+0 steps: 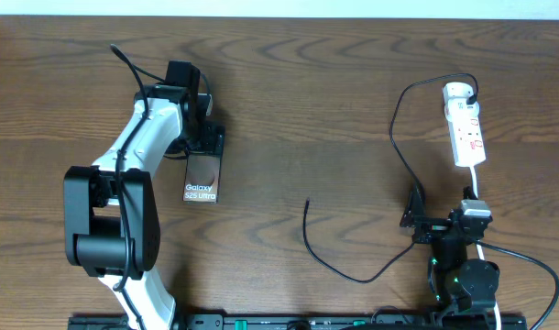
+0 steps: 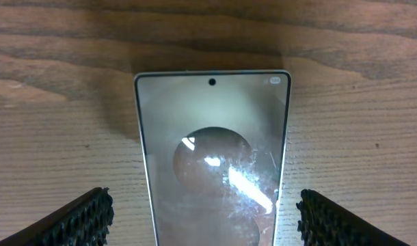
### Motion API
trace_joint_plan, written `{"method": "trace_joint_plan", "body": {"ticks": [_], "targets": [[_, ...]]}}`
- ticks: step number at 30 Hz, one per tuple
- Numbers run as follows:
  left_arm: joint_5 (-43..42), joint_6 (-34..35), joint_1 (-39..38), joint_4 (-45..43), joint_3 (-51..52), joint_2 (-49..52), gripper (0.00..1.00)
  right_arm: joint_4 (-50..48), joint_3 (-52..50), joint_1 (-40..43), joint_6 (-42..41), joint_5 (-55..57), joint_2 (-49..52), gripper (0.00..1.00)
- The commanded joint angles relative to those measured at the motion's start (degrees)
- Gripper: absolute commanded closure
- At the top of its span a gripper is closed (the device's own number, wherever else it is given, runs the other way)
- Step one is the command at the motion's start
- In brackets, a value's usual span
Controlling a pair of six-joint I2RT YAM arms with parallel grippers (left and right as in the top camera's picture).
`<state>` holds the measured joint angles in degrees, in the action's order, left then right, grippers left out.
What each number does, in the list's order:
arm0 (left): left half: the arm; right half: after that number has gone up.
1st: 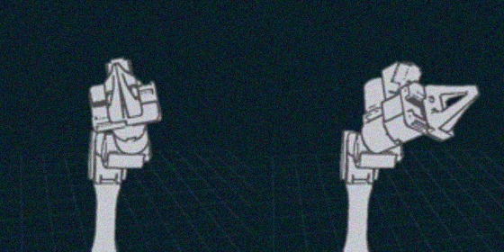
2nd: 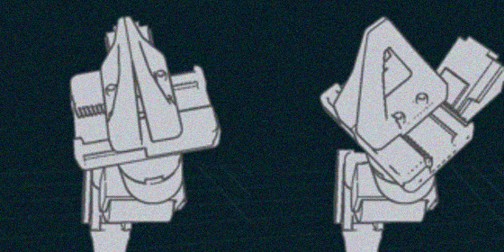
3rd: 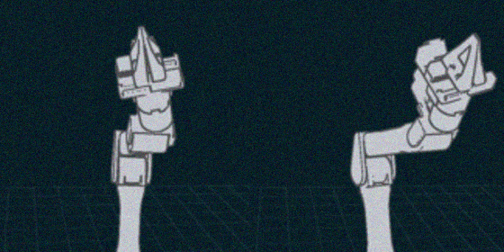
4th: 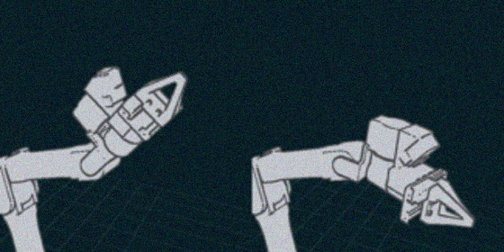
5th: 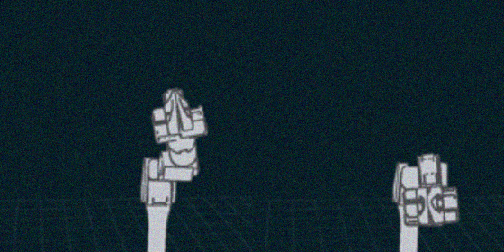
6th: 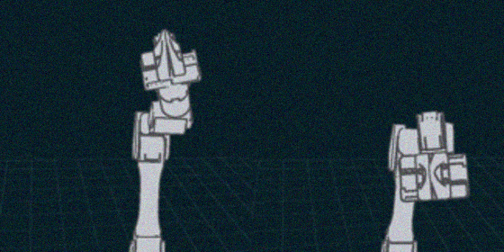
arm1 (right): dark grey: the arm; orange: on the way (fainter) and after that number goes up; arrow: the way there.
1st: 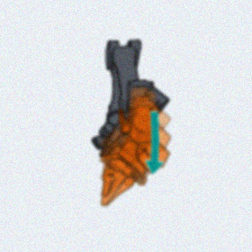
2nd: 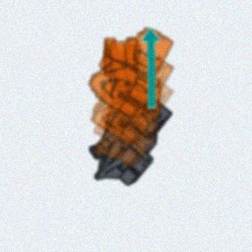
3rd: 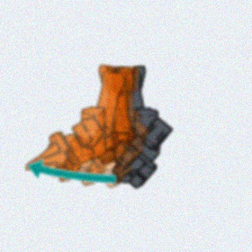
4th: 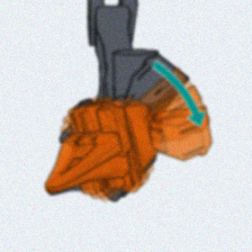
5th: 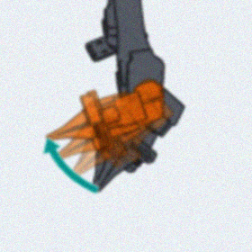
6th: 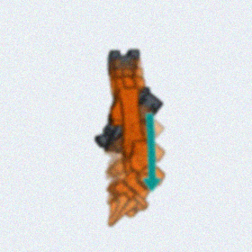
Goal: Plug charger to phone and switch on socket
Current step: 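Move the left gripper forward over the silver Galaxy phone, then lower the left gripper and close it on the phone's sides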
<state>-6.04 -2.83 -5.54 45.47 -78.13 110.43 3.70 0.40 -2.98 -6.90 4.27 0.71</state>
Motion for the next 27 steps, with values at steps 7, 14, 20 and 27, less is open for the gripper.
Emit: {"method": "trace_joint_plan", "body": {"ticks": [7,14,20,27], "targets": [[-1.01,0.09,-0.07,1.84,1.11,0.87,0.46,0.26,-0.09,-0.44,0.76,-0.26,-0.33,0.01],[-1.01,0.09,-0.07,2.25,1.16,0.87,0.01,0.26,-0.09,-0.44,0.76,-0.28,-0.33,0.01],[-1.01,0.07,-0.07,1.81,3.04,0.87,0.01,0.26,-0.09,-0.44,0.76,-0.26,-0.33,0.01],[-1.01,0.09,-0.07,-1.49,7.1,0.87,0.0,0.28,-0.09,-0.44,0.76,-0.26,-0.33,0.01]]}}
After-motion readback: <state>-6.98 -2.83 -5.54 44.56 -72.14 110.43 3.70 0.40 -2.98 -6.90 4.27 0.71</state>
